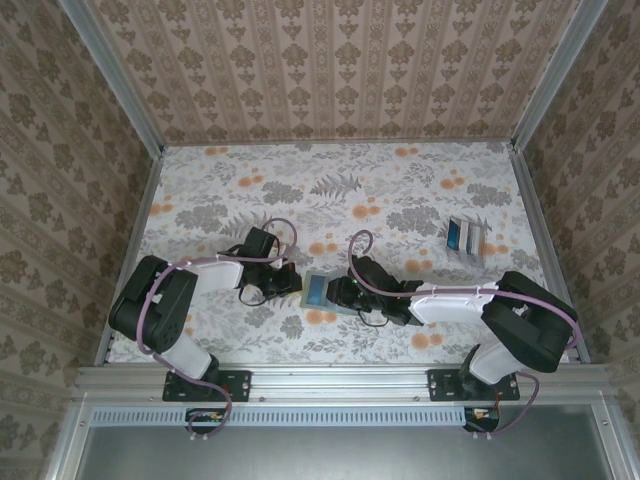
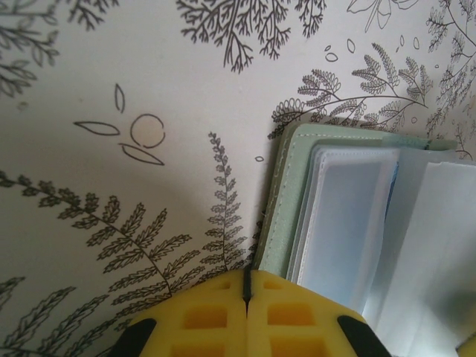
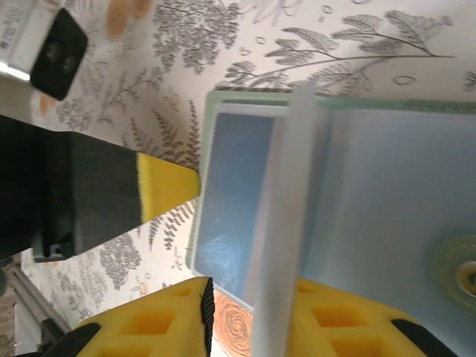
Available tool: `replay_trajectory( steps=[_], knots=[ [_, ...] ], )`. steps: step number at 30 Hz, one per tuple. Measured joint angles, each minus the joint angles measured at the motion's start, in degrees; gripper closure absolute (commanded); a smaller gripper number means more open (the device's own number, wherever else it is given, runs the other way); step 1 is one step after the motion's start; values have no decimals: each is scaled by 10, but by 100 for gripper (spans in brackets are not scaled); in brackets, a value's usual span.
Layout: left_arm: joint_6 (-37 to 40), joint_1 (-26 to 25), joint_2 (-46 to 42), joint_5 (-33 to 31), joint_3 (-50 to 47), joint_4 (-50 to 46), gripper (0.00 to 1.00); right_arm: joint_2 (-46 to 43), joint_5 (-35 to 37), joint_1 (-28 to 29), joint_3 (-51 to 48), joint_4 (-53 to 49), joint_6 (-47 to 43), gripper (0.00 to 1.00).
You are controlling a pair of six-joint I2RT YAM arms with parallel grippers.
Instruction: Put the credit cards into the card holder
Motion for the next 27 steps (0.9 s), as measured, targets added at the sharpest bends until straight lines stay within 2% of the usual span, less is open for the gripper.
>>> replay_trajectory(
  steps=[4, 11, 16, 19, 22, 27],
  knots=[
    [6, 16, -11, 0, 0, -20, 99, 36, -23, 0, 10, 38, -10, 69],
    [17, 62, -55, -5, 0, -54, 98, 100, -70, 0, 52, 89, -28, 62],
    [21, 78, -62, -7, 0, -60, 91, 97, -91, -5, 69, 103, -57, 58],
    [21, 79, -62, -6, 0, -58, 89, 55, -91, -20, 69, 66, -87, 58],
    [20, 78, -62, -6, 0, -43, 85, -26, -59, -58, 69, -12, -130, 54],
    [23, 63, -76, -31, 0, -33, 70, -202, 66, -167, 71, -174, -223, 45]
  ],
)
